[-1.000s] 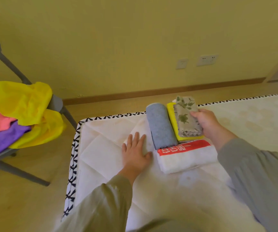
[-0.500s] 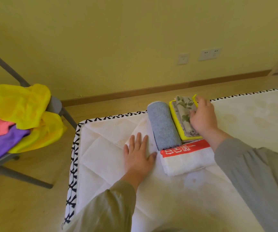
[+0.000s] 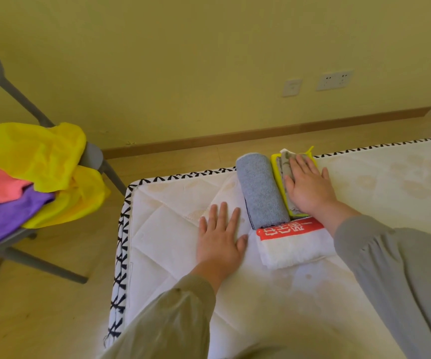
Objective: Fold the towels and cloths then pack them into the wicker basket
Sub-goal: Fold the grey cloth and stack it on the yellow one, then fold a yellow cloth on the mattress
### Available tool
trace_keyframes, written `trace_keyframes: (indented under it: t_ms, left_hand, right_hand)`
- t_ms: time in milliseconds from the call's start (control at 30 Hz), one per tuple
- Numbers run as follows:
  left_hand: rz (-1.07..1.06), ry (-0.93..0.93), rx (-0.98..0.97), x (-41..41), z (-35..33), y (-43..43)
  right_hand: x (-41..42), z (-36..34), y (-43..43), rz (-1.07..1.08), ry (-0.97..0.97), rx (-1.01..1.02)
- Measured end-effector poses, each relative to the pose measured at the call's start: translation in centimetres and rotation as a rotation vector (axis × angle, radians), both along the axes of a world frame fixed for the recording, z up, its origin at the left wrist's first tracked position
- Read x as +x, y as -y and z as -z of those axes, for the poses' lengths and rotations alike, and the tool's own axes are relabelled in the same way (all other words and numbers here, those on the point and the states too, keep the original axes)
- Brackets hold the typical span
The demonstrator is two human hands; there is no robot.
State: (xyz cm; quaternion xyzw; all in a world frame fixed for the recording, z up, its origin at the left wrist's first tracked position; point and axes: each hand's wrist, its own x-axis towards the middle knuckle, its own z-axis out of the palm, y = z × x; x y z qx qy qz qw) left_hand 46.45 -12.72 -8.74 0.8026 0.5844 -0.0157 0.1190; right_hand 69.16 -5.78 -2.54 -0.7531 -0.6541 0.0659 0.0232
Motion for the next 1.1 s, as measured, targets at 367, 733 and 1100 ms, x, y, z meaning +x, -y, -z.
trace_keyframes:
  t_ms: [367, 733, 1100]
  left_hand:
    - [-0.026, -0.035, -0.054, -4.9, -3.8, 1.0]
    - [-0.16, 0.088, 0.077, -11.2, -9.3, 2.5]
    - [-0.309, 0.073, 0.171, -23.5, -12.7, 3.8]
  right_hand:
    - [-5.3, -2.9, 3.8, 0.005, -0.052, 0.281]
    - [-15.4, -6.7, 5.7, -0.199, -0.051, 0.222]
    - [-31.0, -8.0, 4.7, -0.396, -0.144, 0.22]
